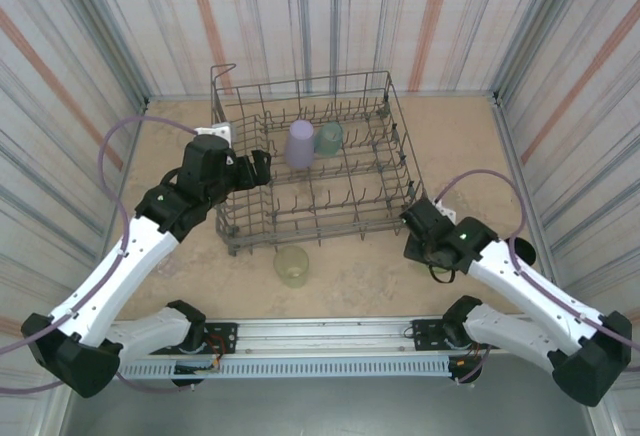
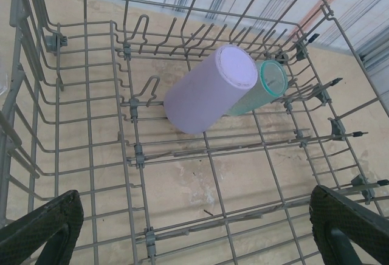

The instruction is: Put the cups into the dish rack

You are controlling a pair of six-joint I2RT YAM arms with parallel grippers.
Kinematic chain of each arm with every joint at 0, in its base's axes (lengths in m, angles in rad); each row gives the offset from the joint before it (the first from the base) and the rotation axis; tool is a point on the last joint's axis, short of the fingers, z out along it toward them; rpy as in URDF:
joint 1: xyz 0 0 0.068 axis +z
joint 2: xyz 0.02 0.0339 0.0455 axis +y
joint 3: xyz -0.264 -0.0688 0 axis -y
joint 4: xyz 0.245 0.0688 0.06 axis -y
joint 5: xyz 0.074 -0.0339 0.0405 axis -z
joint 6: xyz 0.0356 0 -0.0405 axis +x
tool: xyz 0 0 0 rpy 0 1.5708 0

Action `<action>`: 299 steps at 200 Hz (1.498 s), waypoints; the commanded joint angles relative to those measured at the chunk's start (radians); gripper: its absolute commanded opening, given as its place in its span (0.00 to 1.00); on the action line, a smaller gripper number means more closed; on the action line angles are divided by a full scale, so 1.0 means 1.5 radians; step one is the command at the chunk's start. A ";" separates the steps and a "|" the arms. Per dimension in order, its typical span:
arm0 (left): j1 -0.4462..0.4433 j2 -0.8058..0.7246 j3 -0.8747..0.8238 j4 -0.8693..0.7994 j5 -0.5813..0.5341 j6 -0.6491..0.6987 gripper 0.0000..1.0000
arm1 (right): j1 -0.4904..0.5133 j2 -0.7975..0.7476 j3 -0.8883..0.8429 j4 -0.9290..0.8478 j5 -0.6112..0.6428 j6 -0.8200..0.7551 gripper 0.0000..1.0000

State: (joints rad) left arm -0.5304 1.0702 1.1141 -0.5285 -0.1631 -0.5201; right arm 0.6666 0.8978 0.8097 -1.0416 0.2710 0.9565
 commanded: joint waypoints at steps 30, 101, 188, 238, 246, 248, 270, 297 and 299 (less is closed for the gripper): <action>0.001 0.014 0.029 -0.015 0.014 0.021 0.99 | -0.147 -0.028 0.123 -0.103 0.006 -0.138 0.00; 0.015 0.038 0.067 -0.026 0.023 0.037 0.99 | -0.284 0.098 0.325 -0.050 -0.032 -0.302 0.00; 0.023 0.138 0.175 -0.027 0.030 0.039 0.99 | -0.374 0.265 0.493 0.094 -0.239 -0.355 0.00; 0.028 0.228 0.258 -0.022 0.067 0.005 0.99 | -0.383 0.327 0.516 0.211 -0.376 -0.327 0.00; 0.030 0.244 0.273 -0.018 0.080 -0.004 0.99 | -0.385 0.334 0.513 0.232 -0.400 -0.314 0.00; 0.030 0.248 0.278 -0.018 0.083 -0.006 0.99 | -0.385 0.336 0.512 0.237 -0.405 -0.310 0.00; 0.040 0.286 0.313 0.000 0.120 -0.033 0.99 | -0.387 0.349 0.483 0.326 -0.473 -0.272 0.00; 0.073 0.309 0.306 0.082 0.192 -0.100 0.99 | -0.390 0.368 0.441 0.460 -0.546 -0.220 0.00; 0.076 0.310 0.303 0.088 0.198 -0.109 0.99 | -0.390 0.370 0.440 0.468 -0.551 -0.215 0.00</action>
State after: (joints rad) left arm -0.4625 1.5173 1.5578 -0.5068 0.0162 -0.5632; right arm 0.0906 1.4231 1.5101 -0.5751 -0.4004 0.5415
